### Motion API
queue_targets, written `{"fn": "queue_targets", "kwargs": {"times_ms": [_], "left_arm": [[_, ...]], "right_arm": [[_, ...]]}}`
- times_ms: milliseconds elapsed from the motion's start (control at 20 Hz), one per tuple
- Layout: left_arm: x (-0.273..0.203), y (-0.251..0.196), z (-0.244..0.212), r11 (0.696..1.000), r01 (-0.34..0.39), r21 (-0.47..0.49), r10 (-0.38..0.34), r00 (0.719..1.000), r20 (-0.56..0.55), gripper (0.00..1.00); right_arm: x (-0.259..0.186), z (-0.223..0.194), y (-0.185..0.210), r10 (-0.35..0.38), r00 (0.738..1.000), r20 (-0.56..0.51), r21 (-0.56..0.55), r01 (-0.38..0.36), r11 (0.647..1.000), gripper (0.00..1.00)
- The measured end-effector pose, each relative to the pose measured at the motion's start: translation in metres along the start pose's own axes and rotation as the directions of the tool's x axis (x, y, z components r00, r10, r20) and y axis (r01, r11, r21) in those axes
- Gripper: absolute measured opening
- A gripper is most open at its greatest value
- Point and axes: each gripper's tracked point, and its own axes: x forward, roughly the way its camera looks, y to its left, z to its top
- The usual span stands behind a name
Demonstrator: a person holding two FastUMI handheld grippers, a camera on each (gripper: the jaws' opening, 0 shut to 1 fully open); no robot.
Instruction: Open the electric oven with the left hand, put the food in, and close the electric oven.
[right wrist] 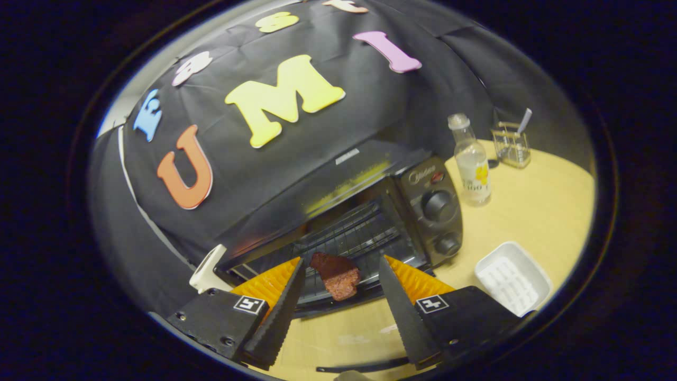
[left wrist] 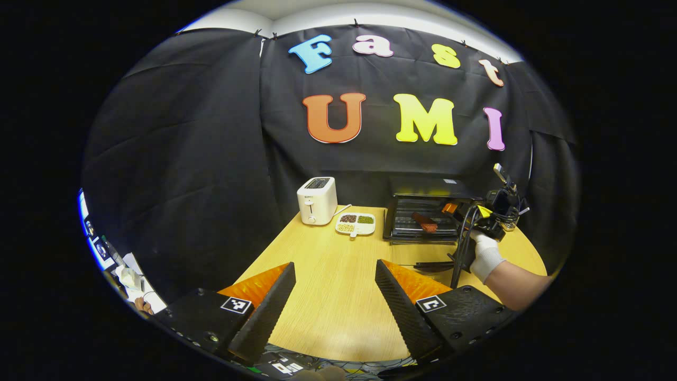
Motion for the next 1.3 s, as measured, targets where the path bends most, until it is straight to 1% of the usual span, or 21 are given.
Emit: {"fn": "queue_targets", "kwargs": {"times_ms": [100, 150, 200, 250, 300, 400, 450, 500, 550, 600, 650, 700, 750, 800, 850, 900, 950, 1050, 1100, 1200, 1300], "left_arm": [[-0.022, -0.009, -0.001, 1.000, 0.010, -0.007, -0.010, 0.999, 0.038, 0.97], [-0.034, -0.012, -0.003, 1.000, 0.011, -0.001, -0.011, 0.999, 0.052, 0.97], [-0.047, -0.017, -0.006, 1.000, 0.017, 0.008, -0.017, 0.997, 0.070, 0.97], [-0.058, -0.024, -0.009, 1.000, 0.027, 0.015, -0.028, 0.996, 0.086, 0.97], [-0.067, -0.033, -0.011, 0.999, 0.043, 0.021, -0.045, 0.993, 0.106, 0.97], [-0.077, -0.051, -0.017, 0.997, 0.069, 0.031, -0.073, 0.989, 0.130, 0.96], [-0.079, -0.060, -0.020, 0.997, 0.075, 0.031, -0.078, 0.988, 0.131, 0.96], [-0.081, -0.072, -0.021, 0.996, 0.082, 0.023, -0.084, 0.987, 0.135, 0.96], [-0.082, -0.084, -0.022, 0.996, 0.090, 0.009, -0.091, 0.987, 0.134, 0.96], [-0.082, -0.097, -0.021, 0.995, 0.100, 0.000, -0.099, 0.986, 0.137, 0.97], [-0.080, -0.111, -0.021, 0.993, 0.114, -0.004, -0.113, 0.985, 0.134, 0.97], [-0.078, -0.127, -0.021, 0.993, 0.119, 0.001, -0.118, 0.983, 0.142, 0.97], [-0.071, -0.141, -0.022, 0.992, 0.125, 0.013, -0.126, 0.983, 0.137, 0.97], [-0.064, -0.154, -0.027, 0.993, 0.117, 0.029, -0.120, 0.985, 0.124, 0.97], [-0.055, -0.168, -0.034, 0.993, 0.114, 0.036, -0.117, 0.987, 0.106, 0.97], [-0.047, -0.183, -0.039, 0.993, 0.113, 0.045, -0.117, 0.989, 0.093, 0.97], [-0.037, -0.196, -0.047, 0.994, 0.102, 0.049, -0.105, 0.992, 0.066, 0.97], [-0.017, -0.224, -0.062, 0.993, 0.105, 0.061, -0.107, 0.994, 0.029, 0.97], [-0.005, -0.235, -0.067, 0.992, 0.105, 0.077, -0.106, 0.994, 0.012, 0.97], [0.020, -0.253, -0.081, 0.988, 0.121, 0.093, -0.119, 0.992, -0.028, 0.96], [0.047, -0.266, -0.093, 0.984, 0.144, 0.108, -0.139, 0.989, -0.057, 0.96]], "right_arm": [[-0.050, 0.019, -0.003, 0.037, 0.999, 0.014, -0.115, -0.035, 0.993, 0.87], [-0.077, 0.028, -0.008, 0.052, 0.998, 0.019, -0.166, -0.048, 0.985, 0.90], [-0.105, 0.038, -0.011, 0.072, 0.997, 0.026, -0.212, -0.064, 0.975, 0.90], [-0.134, 0.051, -0.016, 0.089, 0.995, 0.040, -0.263, -0.076, 0.962, 0.90], [-0.164, 0.064, -0.022, 0.102, 0.993, 0.053, -0.308, -0.081, 0.948, 0.98], [-0.217, 0.093, -0.042, 0.111, 0.990, 0.085, -0.400, -0.069, 0.914, 0.99], [-0.241, 0.108, -0.053, 0.114, 0.989, 0.097, -0.429, -0.062, 0.901, 0.96], [-0.263, 0.119, -0.061, 0.128, 0.987, 0.102, -0.454, -0.069, 0.889, 0.99], [-0.281, 0.130, -0.070, 0.144, 0.984, 0.108, -0.469, -0.077, 0.880, 0.96], [-0.299, 0.140, -0.081, 0.157, 0.981, 0.119, -0.474, -0.083, 0.877, 0.96], [-0.314, 0.150, -0.095, 0.155, 0.980, 0.127, -0.474, -0.077, 0.877, 0.99], [-0.327, 0.156, -0.110, 0.156, 0.979, 0.129, -0.475, -0.077, 0.877, 0.99], [-0.337, 0.161, -0.126, 0.156, 0.980, 0.123, -0.474, -0.080, 0.877, 0.96], [-0.345, 0.162, -0.141, 0.155, 0.982, 0.110, -0.475, -0.085, 0.876, 0.99], [-0.350, 0.163, -0.155, 0.157, 0.983, 0.093, -0.475, -0.095, 0.875, 0.99], [-0.354, 0.164, -0.168, 0.162, 0.984, 0.078, -0.472, -0.107, 0.875, 0.96], [-0.357, 0.164, -0.179, 0.168, 0.984, 0.054, -0.471, -0.123, 0.873, 0.99], [-0.362, 0.160, -0.200, 0.185, 0.983, -0.001, -0.473, -0.163, 0.866, 0.99], [-0.360, 0.161, -0.210, 0.184, 0.983, -0.015, -0.479, -0.169, 0.861, 0.99], [-0.358, 0.164, -0.225, 0.172, 0.985, -0.027, -0.496, -0.163, 0.853, 0.99], [-0.353, 0.168, -0.233, 0.149, 0.988, -0.026, -0.493, -0.142, 0.858, 0.99]]}}
